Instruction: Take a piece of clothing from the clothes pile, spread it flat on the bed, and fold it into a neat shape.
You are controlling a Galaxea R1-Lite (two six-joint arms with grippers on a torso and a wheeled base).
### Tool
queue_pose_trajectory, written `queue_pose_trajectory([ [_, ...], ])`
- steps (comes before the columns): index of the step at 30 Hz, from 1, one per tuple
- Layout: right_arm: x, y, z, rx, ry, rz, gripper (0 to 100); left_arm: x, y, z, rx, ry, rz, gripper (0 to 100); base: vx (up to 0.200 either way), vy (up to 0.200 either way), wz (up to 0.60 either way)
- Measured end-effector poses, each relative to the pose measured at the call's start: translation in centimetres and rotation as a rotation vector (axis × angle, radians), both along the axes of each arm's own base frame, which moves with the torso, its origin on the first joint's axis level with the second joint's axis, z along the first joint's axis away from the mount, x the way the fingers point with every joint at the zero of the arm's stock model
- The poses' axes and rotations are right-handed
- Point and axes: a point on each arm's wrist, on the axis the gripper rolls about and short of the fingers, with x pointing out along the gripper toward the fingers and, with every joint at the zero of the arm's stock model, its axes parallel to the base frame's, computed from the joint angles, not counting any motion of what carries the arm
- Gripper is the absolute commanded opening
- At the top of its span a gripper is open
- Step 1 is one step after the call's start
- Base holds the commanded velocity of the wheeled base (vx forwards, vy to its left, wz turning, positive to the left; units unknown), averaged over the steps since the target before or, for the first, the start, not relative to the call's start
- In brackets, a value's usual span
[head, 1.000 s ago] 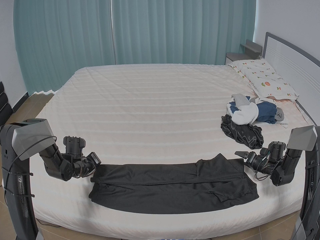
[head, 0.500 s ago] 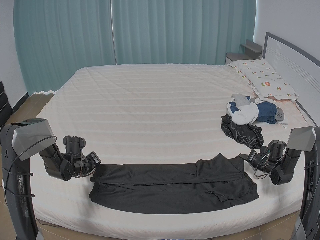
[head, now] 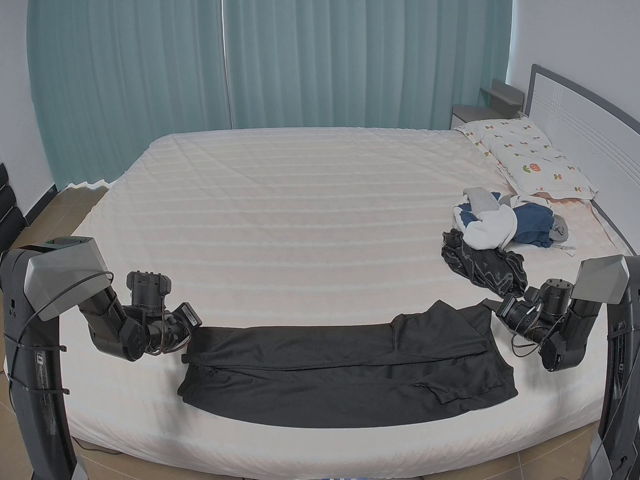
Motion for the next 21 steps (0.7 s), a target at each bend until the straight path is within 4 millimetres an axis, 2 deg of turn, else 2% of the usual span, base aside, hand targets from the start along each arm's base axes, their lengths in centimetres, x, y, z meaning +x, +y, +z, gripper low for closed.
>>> queue_pose_trajectory([
  [10, 0.33, -0.03, -0.29, 0.020, -0.035, -0.039, 0, 0.06, 0.21, -0.05, 0.003, 0.000, 0.010, 0, 0.000, 0.000, 0.00],
  [11, 0.32, -0.01, -0.40, 0.020, -0.033, -0.038, 100, 0.07, 0.19, -0.08, 0.004, 0.000, 0.009, 100, 0.000, 0.000, 0.00],
  [21, 0.11, 0.00, -0.77, 0.022, -0.022, -0.039, 100, 0.67, 0.08, 0.09, 0.003, -0.072, 0.009, 100, 0.000, 0.000, 0.00],
])
